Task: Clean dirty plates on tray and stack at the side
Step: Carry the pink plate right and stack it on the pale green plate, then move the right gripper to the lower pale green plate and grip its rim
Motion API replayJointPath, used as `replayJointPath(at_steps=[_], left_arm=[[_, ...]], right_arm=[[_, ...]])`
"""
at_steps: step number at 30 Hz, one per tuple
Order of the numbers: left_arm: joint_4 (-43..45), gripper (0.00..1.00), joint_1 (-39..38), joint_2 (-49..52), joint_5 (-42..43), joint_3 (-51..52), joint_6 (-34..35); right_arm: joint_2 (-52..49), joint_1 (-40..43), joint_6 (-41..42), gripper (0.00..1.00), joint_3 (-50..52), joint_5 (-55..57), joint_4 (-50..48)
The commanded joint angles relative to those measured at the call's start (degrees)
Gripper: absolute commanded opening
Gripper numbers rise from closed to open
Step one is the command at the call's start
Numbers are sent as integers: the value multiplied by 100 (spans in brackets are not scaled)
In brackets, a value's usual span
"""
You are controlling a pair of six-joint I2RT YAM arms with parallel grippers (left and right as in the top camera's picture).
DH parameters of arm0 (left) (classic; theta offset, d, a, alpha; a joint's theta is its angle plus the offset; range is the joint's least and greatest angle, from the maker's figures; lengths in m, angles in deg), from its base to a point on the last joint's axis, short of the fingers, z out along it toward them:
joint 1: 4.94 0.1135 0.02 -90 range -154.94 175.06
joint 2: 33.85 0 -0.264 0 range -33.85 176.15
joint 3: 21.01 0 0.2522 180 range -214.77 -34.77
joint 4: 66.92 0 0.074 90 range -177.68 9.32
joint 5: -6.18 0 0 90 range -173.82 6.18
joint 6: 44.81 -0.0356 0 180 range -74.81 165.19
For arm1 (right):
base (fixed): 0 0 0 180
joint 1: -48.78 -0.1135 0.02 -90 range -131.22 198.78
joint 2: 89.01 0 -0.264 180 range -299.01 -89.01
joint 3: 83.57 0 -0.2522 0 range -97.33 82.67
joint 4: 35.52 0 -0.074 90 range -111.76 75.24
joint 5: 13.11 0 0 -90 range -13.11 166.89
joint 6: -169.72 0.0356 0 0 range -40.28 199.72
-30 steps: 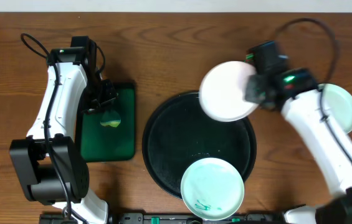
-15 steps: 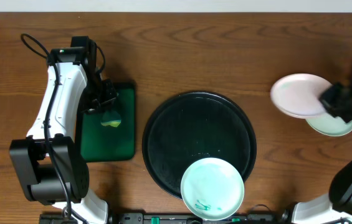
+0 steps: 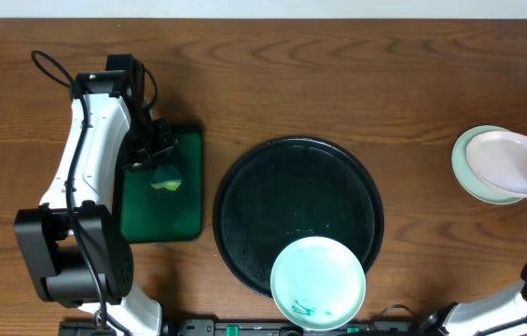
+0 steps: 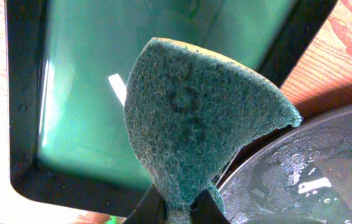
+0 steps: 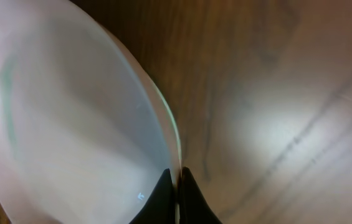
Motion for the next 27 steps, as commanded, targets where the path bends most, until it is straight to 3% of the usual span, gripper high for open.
replayJointPath(at_steps=[1,11,14,16,19,27], left_arm=[[-13,7,28,55,11,44,-105],[-13,7,28,55,7,44,-120],[-17,7,28,55,7,44,-125],[-17,7,28,55,9,44,-140],[-17,7,28,55,7,44,-164],[13,7,28,55,7,44,-164]], right_arm=[[-243,-164,-280,1,-28,-190,-138],[-645,-979,-570,1,-28,-168,-382],[-629,-1126,-568,19,-37,-166,-365],[-614,-1147,-570,38,-37,-164,-337],[-516,-1147,-616,49,-37,-140,-269],[468,-1246,-855,47,-358,-111,31]])
